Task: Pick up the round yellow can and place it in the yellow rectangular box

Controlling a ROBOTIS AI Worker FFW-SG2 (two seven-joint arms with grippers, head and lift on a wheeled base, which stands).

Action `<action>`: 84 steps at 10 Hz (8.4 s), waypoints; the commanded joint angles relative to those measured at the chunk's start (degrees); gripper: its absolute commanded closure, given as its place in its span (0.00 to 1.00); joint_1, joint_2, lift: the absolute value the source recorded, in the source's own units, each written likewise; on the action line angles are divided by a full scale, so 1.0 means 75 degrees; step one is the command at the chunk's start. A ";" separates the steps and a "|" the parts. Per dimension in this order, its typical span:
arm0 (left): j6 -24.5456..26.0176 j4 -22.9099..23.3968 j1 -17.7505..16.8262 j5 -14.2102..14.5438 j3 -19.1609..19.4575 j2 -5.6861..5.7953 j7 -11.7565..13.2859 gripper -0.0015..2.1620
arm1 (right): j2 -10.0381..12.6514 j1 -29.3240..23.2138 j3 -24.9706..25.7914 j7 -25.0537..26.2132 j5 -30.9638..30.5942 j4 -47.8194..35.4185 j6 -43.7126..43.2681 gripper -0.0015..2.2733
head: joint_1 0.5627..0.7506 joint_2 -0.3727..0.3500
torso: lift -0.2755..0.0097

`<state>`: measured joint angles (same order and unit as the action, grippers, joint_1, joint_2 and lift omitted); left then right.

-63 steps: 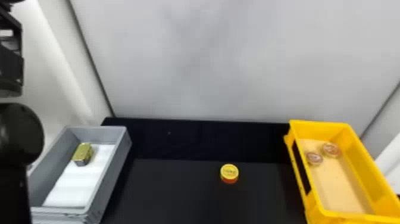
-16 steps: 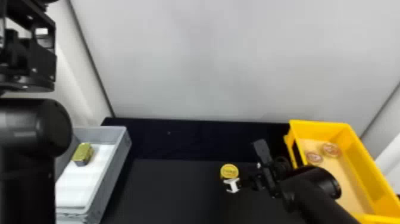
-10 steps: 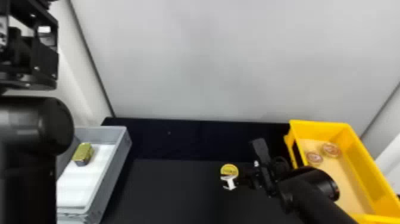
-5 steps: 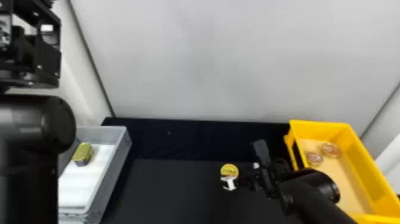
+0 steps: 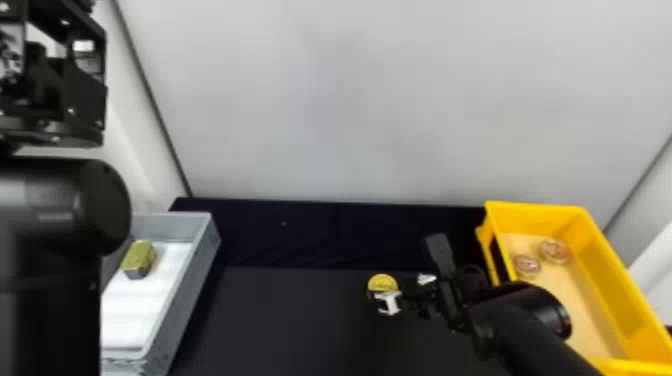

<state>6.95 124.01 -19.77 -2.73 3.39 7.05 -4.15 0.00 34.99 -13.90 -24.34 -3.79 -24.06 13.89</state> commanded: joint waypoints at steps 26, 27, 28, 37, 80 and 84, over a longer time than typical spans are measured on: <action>0.0973 0.0915 0.0398 -0.0105 0.0673 0.0385 0.0037 0.07 | -0.1793 -0.2661 0.2745 0.0455 -0.0632 -1.0760 0.3143 0.27 | 0.53 0.59 | 0.97; 0.0997 0.0926 0.0398 -0.0105 0.0673 0.0385 0.0037 0.07 | -0.1840 -0.2743 0.2920 0.0537 -0.0632 -1.0854 0.3166 0.27 | 0.53 0.59 | 0.97; 0.1020 0.0938 0.0375 -0.0117 0.0673 0.0397 0.0049 0.07 | -0.1886 -0.2825 0.3108 0.0619 -0.0632 -1.0936 0.3201 0.27 | 0.53 0.59 | 0.97; 0.1079 0.0973 0.0398 -0.0140 0.0709 0.0421 0.0108 0.07 | -0.2343 -0.3868 0.3952 0.1452 0.0318 -1.0315 0.3248 0.27 | 0.53 0.59 | 0.97; 0.0504 0.0551 0.1019 -0.0293 0.1435 0.0327 0.0073 0.07 | -0.2918 -0.0481 0.1338 0.4323 -0.0010 -1.3186 0.1068 0.02 | 0.53 0.59 | 0.97; 0.0528 0.0622 0.0925 -0.0351 0.1506 0.0538 0.0049 0.07 | -0.3340 0.0327 0.1068 0.4886 0.0494 -1.3233 0.0903 0.03 | 0.53 0.59 | 0.97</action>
<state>10.60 128.35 -12.53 -5.27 14.66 10.45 -3.77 -24.10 35.75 -4.90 12.09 -0.86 -123.07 20.71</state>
